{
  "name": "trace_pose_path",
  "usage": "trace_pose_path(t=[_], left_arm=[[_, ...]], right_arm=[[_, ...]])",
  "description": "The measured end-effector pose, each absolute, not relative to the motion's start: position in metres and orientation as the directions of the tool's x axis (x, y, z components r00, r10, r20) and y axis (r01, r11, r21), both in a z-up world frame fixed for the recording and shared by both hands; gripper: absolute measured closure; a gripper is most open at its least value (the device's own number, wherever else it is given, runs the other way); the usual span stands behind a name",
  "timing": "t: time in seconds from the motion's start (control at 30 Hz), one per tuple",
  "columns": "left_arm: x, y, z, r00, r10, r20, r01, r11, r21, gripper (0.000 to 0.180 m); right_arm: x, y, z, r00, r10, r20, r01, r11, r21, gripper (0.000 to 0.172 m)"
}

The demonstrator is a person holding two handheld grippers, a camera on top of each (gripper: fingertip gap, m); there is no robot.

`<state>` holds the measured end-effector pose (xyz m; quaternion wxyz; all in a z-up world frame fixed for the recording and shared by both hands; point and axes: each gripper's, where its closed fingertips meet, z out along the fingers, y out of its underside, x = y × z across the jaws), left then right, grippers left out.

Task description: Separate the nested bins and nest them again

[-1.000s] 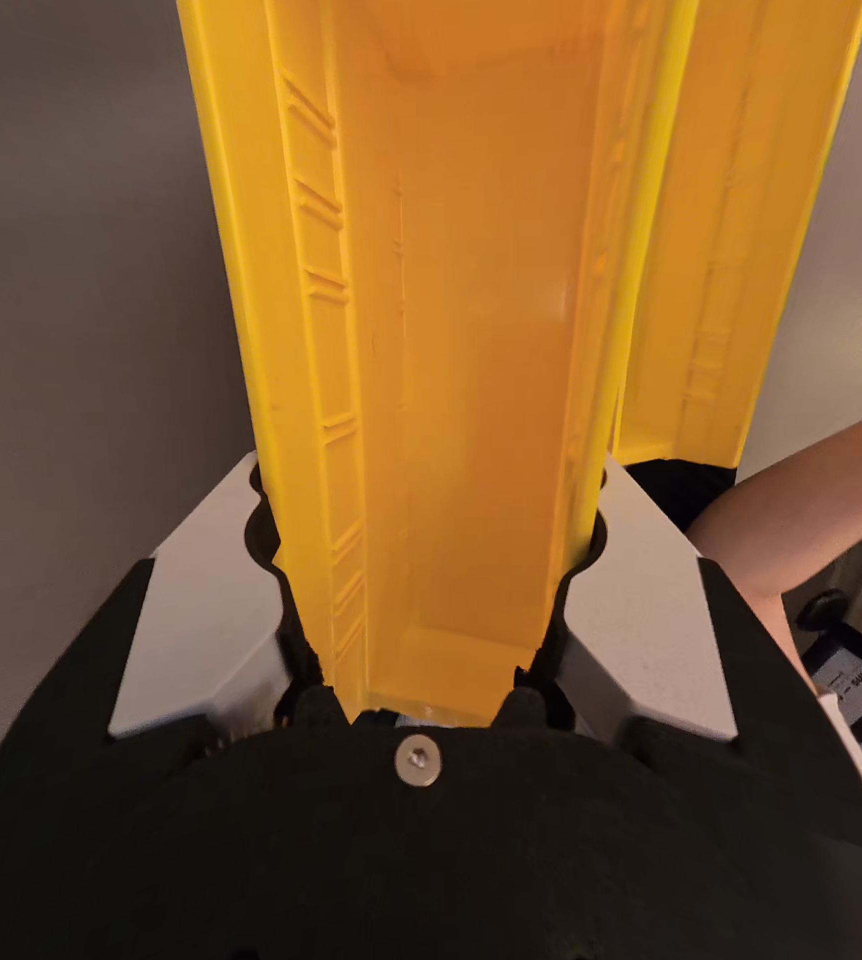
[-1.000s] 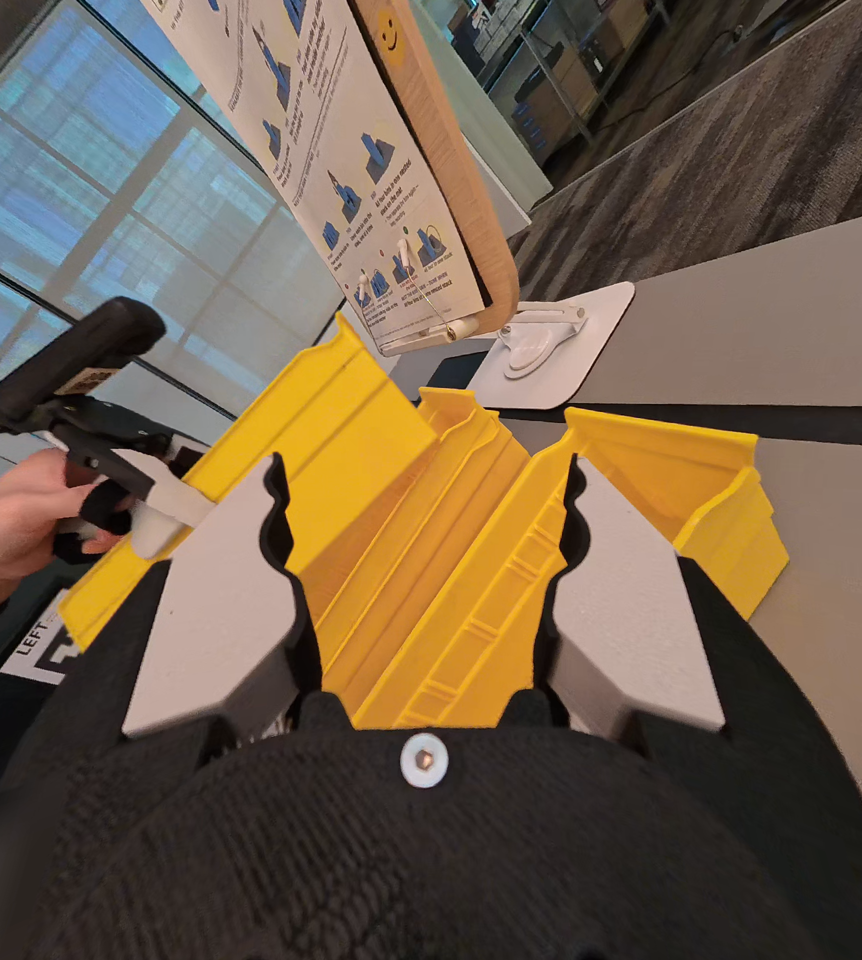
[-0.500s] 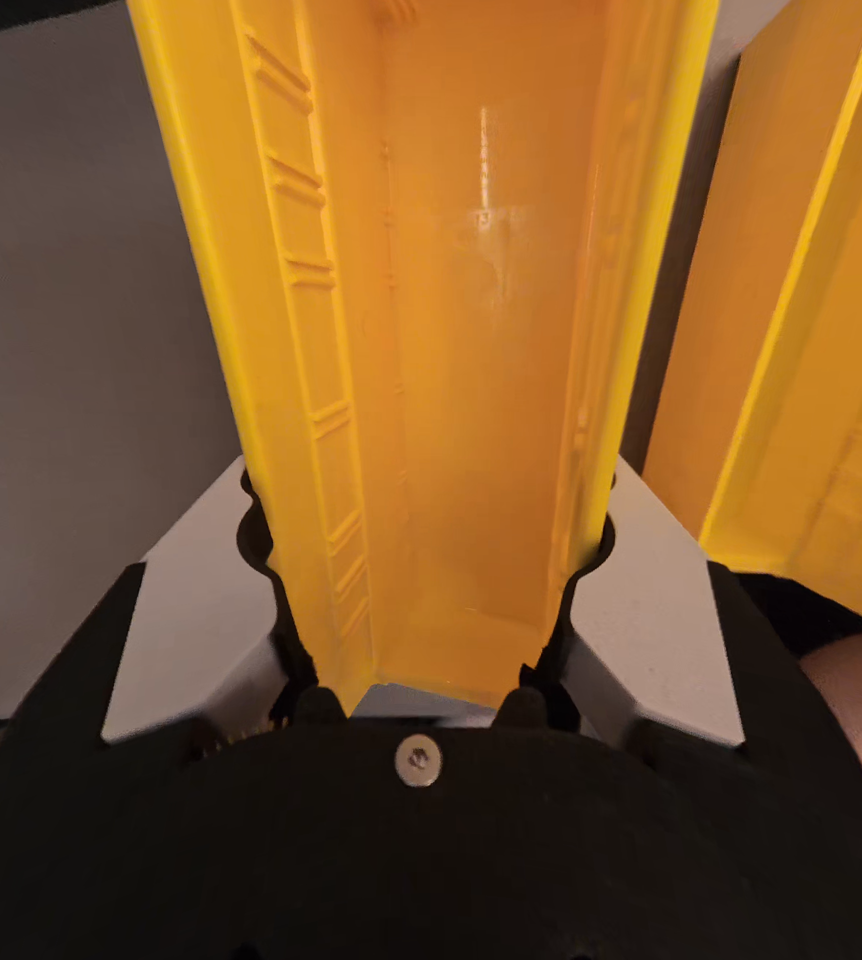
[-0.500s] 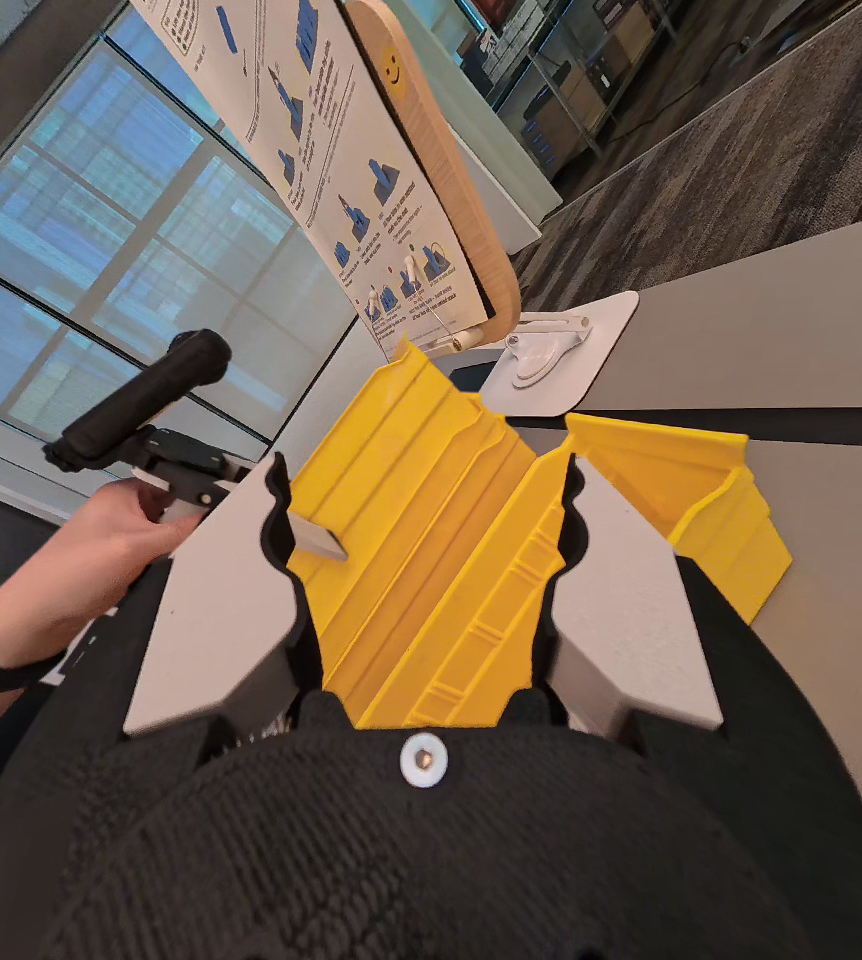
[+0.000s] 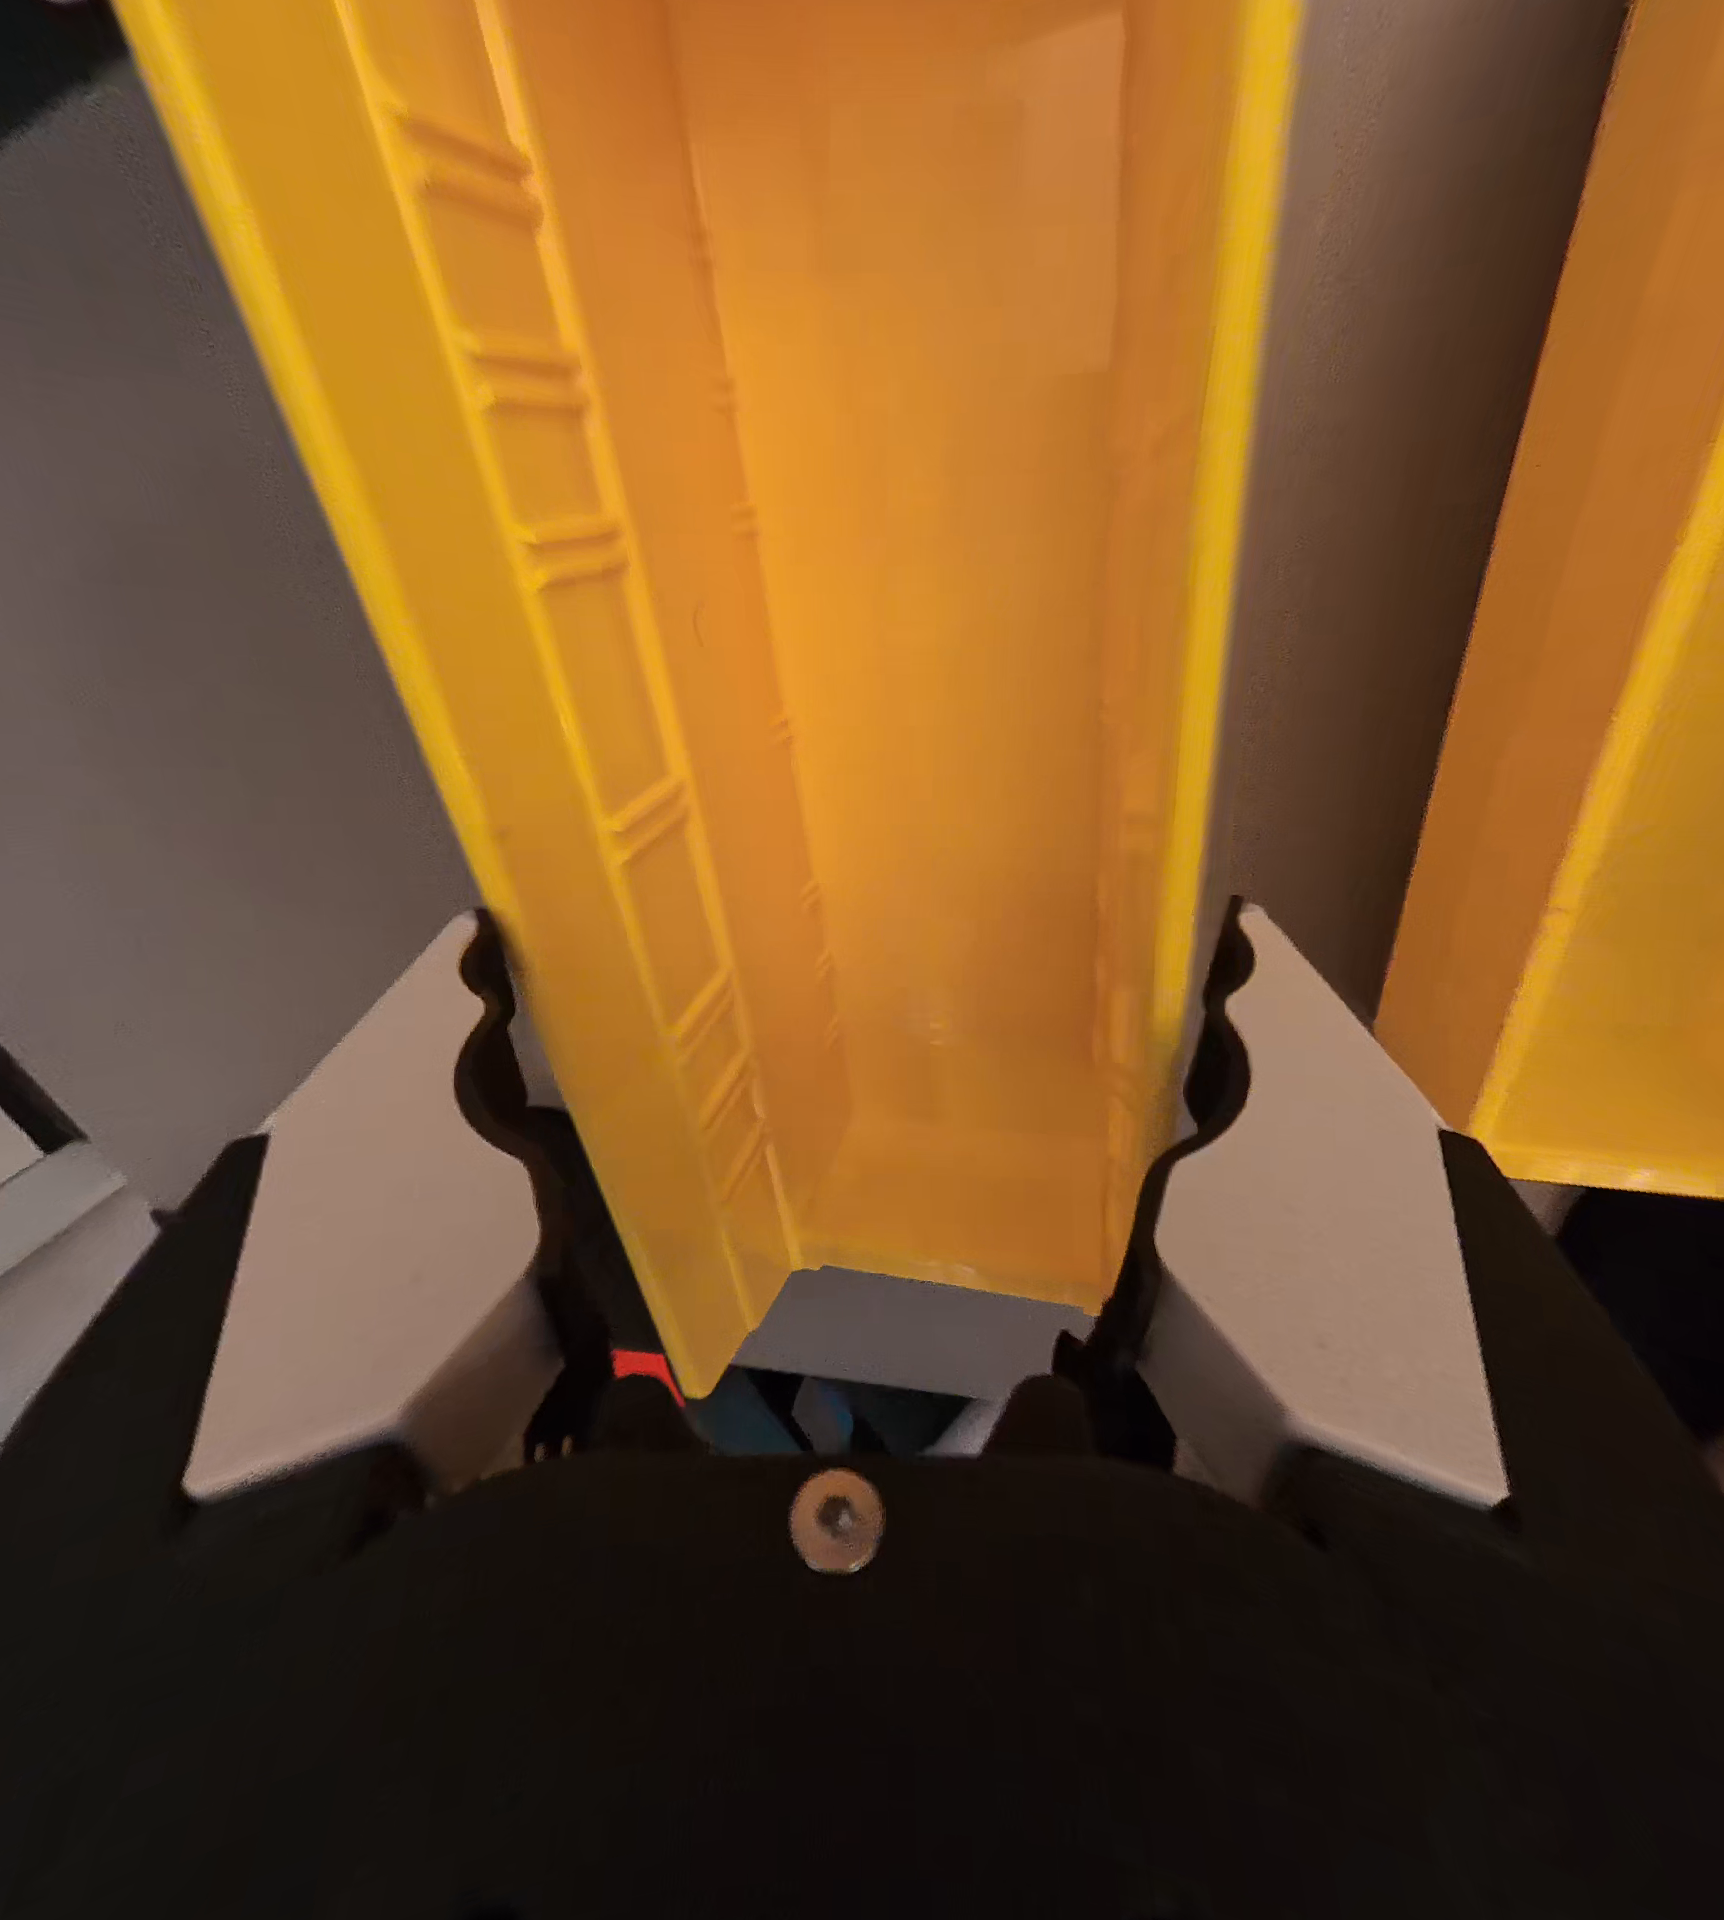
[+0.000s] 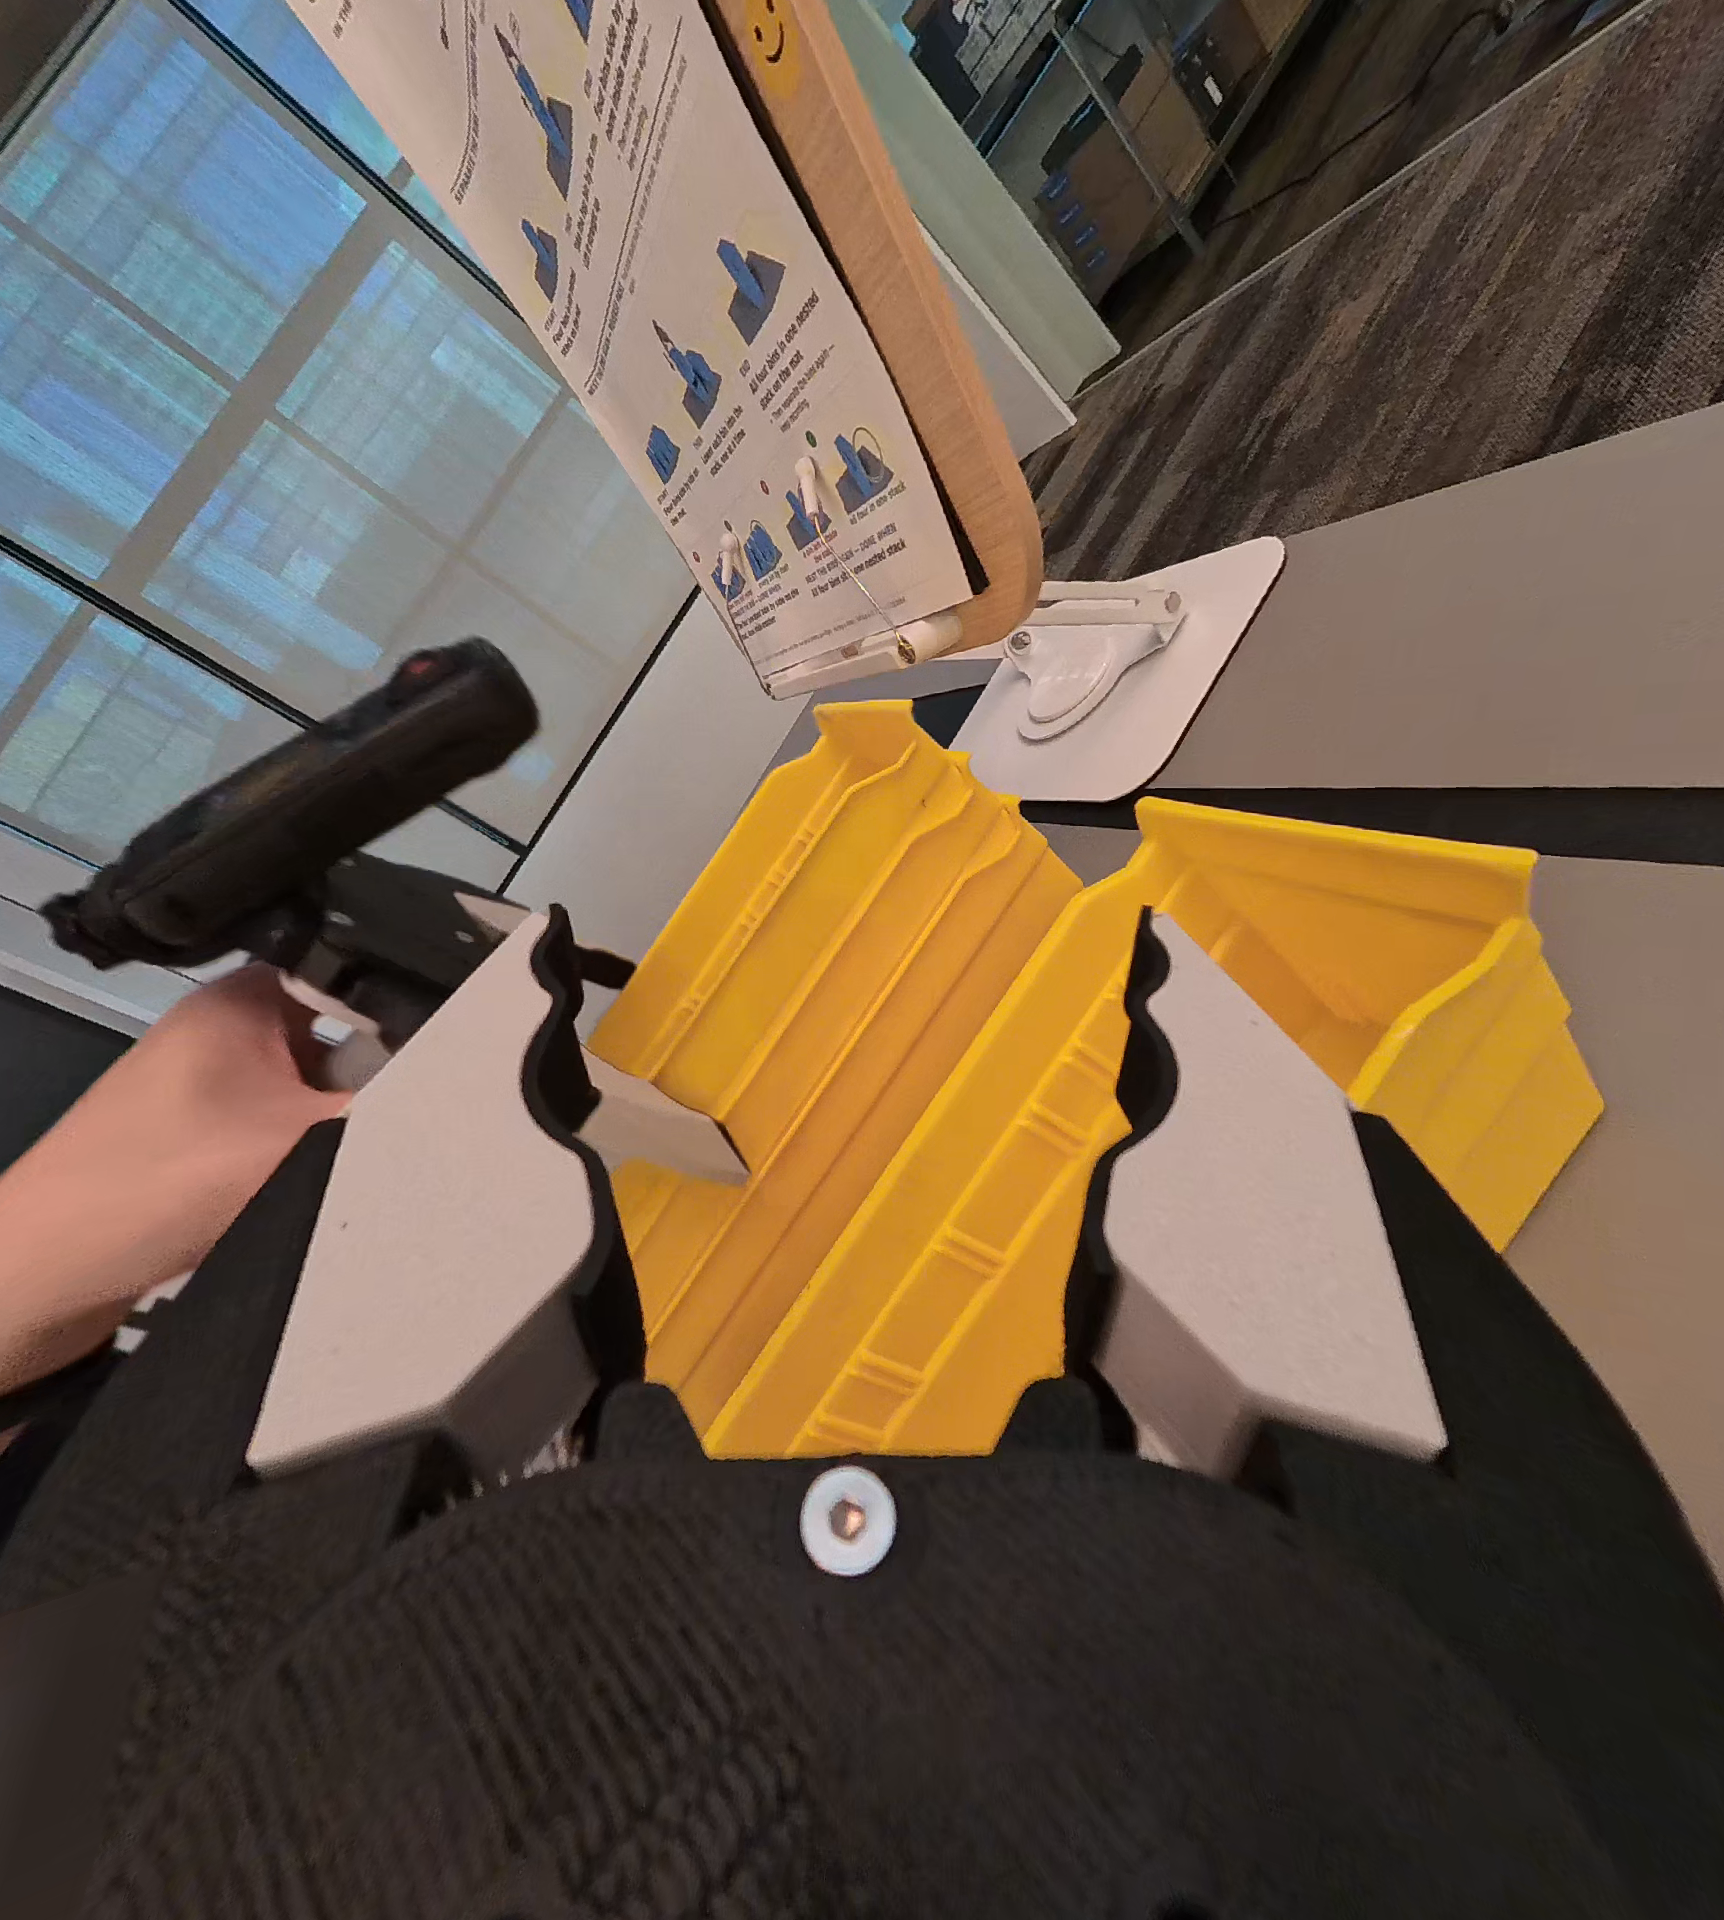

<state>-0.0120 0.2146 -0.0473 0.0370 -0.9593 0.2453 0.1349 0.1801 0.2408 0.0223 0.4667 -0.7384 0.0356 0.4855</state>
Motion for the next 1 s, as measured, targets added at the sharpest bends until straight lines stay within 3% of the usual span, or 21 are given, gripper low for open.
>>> trace_pose_path(t=[0.23, 0.37, 0.47, 0.67, 0.8, 0.87, 1.0], left_arm=[[0.012, 0.240, 0.014, 0.847, -0.497, -0.191, -0.527, -0.833, -0.170, 0.048], [0.004, 0.257, 0.022, 0.857, -0.503, -0.112, -0.514, -0.818, -0.259, 0.048], [-0.028, 0.270, 0.009, 0.860, -0.492, -0.138, -0.511, -0.820, -0.260, 0.052], [-0.059, 0.254, -0.028, 0.868, -0.495, 0.033, -0.481, -0.856, -0.189, 0.075], [-0.069, 0.236, -0.045, 0.845, -0.526, 0.098, -0.514, -0.849, -0.122, 0.122], [-0.049, 0.219, -0.046, 0.825, -0.487, 0.287, -0.478, -0.872, -0.106, 0.171], [-0.050, 0.217, -0.047, 0.855, -0.424, 0.299, -0.413, -0.905, -0.100, 0.172]], right_arm=[[0.176, 0.242, 0.015, 0.574, 0.374, -0.728, -0.472, -0.576, -0.668, 0.066], [0.167, 0.240, 0.019, 0.650, 0.373, -0.662, -0.403, -0.569, -0.717, 0.065], [0.157, 0.238, 0.030, 0.669, 0.398, -0.627, -0.378, -0.545, -0.749, 0.065], [0.142, 0.237, 0.033, 0.718, 0.416, -0.558, -0.297, -0.543, -0.786, 0.065], [0.145, 0.238, 0.036, 0.742, 0.409, -0.531, -0.288, -0.521, -0.804, 0.066], [0.146, 0.238, 0.037, 0.739, 0.409, -0.536, -0.294, -0.519, -0.802, 0.066], [0.147, 0.238, 0.034, 0.741, 0.403, -0.537, -0.291, -0.529, -0.798, 0.065]])
